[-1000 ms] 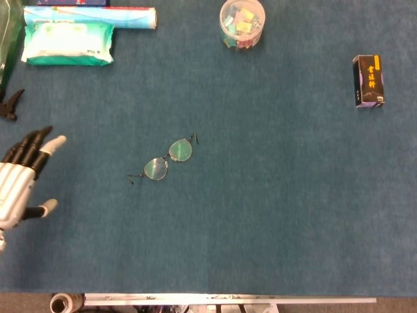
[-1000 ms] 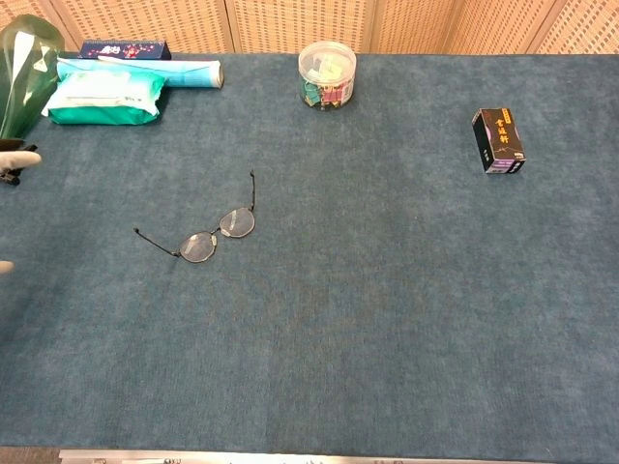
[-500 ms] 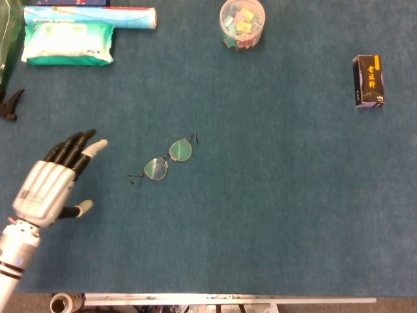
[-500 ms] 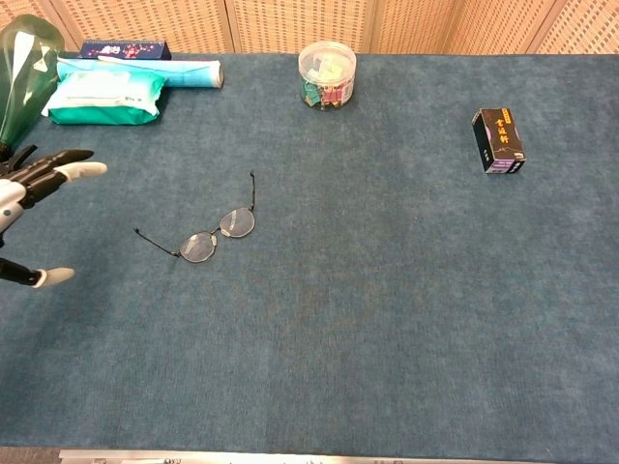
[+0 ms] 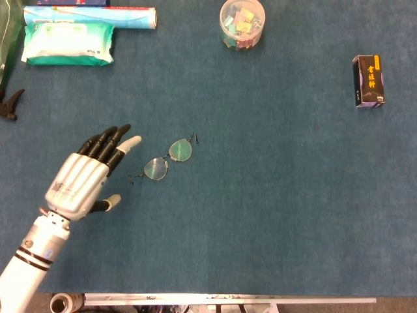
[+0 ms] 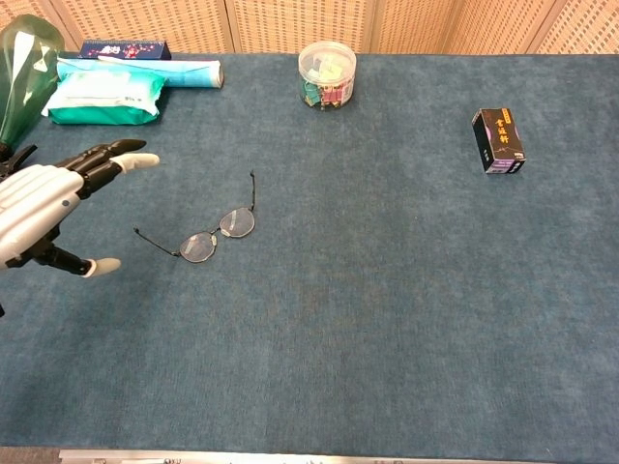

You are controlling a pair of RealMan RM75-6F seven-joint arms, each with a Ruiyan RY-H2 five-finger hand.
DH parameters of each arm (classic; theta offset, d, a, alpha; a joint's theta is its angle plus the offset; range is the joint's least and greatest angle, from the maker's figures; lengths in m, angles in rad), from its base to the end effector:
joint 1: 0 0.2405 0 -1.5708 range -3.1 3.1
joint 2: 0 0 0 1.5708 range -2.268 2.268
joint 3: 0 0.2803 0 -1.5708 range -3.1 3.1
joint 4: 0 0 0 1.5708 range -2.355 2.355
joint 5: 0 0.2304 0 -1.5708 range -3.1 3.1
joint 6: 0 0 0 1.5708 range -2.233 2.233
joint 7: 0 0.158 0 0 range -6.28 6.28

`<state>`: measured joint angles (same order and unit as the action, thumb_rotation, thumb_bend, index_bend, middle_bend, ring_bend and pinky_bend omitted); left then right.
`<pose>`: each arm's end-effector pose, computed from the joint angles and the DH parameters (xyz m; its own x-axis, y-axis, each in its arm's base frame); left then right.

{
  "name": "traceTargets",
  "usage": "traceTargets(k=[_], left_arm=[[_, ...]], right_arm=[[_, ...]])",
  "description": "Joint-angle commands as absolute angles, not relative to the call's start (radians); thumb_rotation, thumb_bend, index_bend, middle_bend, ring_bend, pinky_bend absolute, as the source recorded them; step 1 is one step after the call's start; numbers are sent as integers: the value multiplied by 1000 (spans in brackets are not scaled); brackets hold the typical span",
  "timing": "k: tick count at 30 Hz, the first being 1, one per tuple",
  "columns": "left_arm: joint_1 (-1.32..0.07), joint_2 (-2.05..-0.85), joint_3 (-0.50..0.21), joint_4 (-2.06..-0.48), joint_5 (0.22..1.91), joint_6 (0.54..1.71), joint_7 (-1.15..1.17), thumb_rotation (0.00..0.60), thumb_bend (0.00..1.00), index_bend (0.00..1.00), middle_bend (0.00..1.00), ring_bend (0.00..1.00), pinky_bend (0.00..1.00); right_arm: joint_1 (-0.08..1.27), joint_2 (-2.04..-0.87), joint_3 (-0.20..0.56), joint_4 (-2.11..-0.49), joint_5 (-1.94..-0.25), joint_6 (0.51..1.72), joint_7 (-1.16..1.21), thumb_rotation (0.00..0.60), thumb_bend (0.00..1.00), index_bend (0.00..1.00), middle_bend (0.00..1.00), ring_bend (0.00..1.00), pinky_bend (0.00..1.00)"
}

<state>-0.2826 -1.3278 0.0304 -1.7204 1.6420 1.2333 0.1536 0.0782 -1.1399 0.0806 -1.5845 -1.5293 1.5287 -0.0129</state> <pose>-0.2384 0.2152 0.0212 0.3453 0.2581 0.9023 0.8933 -0.3850 -0.2318 -0.3362 -0.2032 0.1558 0.4108 0.0703 0.9090 -0.9099 -0.0304 0.4136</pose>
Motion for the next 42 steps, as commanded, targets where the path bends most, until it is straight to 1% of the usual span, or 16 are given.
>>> traceTargets(k=[1, 11, 18, 28, 42], left_arm=[[-293, -1344, 23, -1721, 1628, 1222, 165, 600, 135, 84, 0, 0, 136], [-305, -1423, -24, -1657, 1578, 1248, 181, 600, 134, 84, 0, 0, 136], [-312, -1437, -24, -1654, 1563, 1249, 171, 600, 133, 85, 0, 0, 136], [-326, -1434, -8, -1692, 1557, 1230, 169, 600, 132, 87, 0, 0, 136], [-346, -1500, -33, -1692, 1550, 1251, 177, 600, 132, 105, 0, 0, 136]], right_arm=[[78, -1140, 81, -1585, -1529, 1529, -12, 600, 157, 507, 468, 356, 600], [78, -1137, 84, -1585, -1526, 1528, -9, 600, 156, 507, 468, 356, 600], [80, -1138, 84, -1583, -1524, 1526, -10, 600, 156, 507, 468, 356, 601], [80, -1138, 85, -1582, -1523, 1525, -11, 600, 157, 507, 468, 356, 600], [80, -1137, 87, -1583, -1523, 1527, -6, 600, 157, 507, 468, 356, 600]])
